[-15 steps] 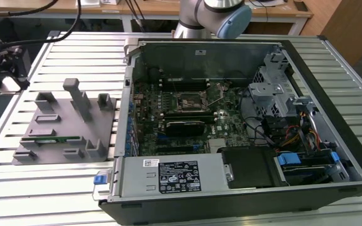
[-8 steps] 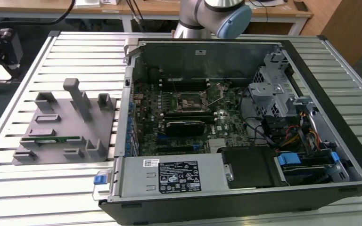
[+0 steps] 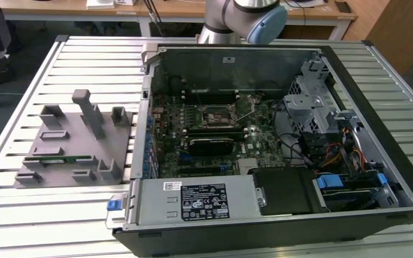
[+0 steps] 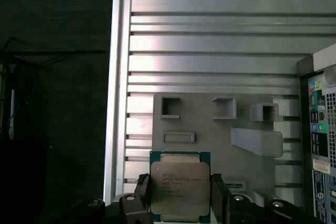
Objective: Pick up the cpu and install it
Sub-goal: 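Pick up the cpu and move it towards the insertion slot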
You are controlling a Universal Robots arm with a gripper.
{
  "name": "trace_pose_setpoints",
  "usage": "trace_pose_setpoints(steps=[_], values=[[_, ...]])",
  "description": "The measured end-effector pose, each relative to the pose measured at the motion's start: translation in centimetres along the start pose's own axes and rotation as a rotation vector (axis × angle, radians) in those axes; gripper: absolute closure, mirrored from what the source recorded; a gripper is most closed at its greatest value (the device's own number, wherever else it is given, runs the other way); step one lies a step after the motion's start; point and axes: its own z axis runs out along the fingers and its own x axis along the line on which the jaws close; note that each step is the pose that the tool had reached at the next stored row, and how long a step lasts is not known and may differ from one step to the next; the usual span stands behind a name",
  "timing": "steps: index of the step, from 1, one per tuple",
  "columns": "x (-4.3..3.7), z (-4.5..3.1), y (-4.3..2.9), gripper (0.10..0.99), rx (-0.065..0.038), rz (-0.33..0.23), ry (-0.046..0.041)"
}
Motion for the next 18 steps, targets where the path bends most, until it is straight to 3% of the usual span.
trace_pose_setpoints(steps=[3, 8, 18], values=[[0.03, -0.84, 0.09, 0.545, 0.0, 0.0, -0.0001], [-0.06, -0.87, 0.05, 0.545, 0.0, 0.0, 0.0], [-2.95, -0.85, 0.04, 0.545, -0.001, 0.0, -0.0001]])
